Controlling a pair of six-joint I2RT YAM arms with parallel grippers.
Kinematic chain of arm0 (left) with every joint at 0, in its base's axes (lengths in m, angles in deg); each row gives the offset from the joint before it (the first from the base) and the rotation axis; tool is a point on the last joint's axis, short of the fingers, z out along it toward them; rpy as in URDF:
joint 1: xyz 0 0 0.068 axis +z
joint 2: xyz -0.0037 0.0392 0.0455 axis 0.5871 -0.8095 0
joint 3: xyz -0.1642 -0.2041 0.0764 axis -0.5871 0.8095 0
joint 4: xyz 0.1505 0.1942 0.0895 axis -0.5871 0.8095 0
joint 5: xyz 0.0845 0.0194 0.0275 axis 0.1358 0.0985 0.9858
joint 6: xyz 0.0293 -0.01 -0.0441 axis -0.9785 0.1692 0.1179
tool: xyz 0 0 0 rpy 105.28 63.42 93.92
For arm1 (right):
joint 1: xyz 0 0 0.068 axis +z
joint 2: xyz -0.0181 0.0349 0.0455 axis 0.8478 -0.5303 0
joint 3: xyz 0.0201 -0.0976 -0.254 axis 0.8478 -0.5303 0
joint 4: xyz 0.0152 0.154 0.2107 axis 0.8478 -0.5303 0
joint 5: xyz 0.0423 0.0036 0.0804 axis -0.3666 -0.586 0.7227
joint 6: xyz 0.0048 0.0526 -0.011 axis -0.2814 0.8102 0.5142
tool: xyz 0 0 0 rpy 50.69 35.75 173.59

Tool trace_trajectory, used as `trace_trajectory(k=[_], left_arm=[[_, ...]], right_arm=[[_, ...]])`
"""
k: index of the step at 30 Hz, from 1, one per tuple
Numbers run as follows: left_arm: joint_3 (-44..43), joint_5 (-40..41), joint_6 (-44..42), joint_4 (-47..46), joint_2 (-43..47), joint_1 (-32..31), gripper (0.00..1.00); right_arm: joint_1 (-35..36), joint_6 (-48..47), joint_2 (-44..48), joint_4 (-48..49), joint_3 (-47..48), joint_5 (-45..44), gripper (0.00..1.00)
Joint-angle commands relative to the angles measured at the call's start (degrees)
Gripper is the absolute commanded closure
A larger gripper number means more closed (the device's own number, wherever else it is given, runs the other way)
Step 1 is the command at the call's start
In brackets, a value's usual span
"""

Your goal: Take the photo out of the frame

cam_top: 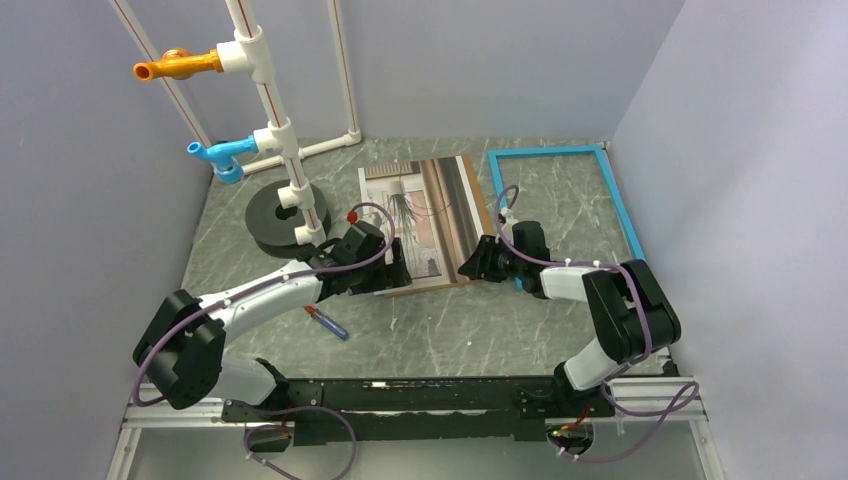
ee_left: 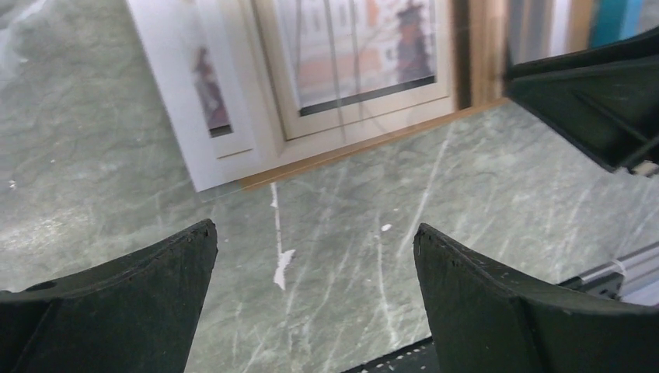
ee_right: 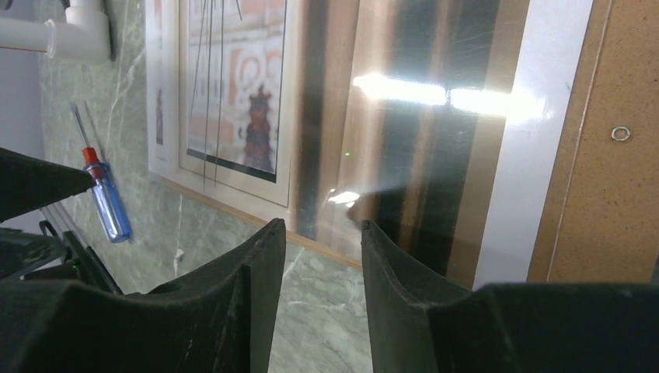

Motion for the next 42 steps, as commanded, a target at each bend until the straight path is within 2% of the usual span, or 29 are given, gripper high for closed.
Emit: trace_trajectory(k=[1,9,22,29,36,42], left_arm=[[2.54,2.05,0.26,-2.99,1.38,1.6,0.01],[3.03,1.25,-1.17,-4.38,-0.43,3.33,0.01],[6.56,0.86,1.3,-7.73,0.05,3.48,0.01],[8.45,0.88,0.42,-9.87,-0.47,3.51,0.01],[13.12,-4.08,3.88,-18.84,-2.52,3.39,0.01],[14.96,-5.38,5.95,-22.88,-4.65,3.22,0.01]], right_arm=[[0.69,-2.81,3.63,-2.32,0.48,-4.38,0.56],[0.74,-4.4,10.55,-5.13,-0.75,-12.84,0.57],[0.69,-2.28,7.06,-8.8,-0.64,-23.95,0.58],[0.87,-2.54,5.66,-9.18,0.56,-22.03,0.58],[0.83,-3.02,6.21,-8.9,0.26,-21.69,0.58],[0.83,-2.89,6.07,-7.58,-0.08,-20.37,0.58]])
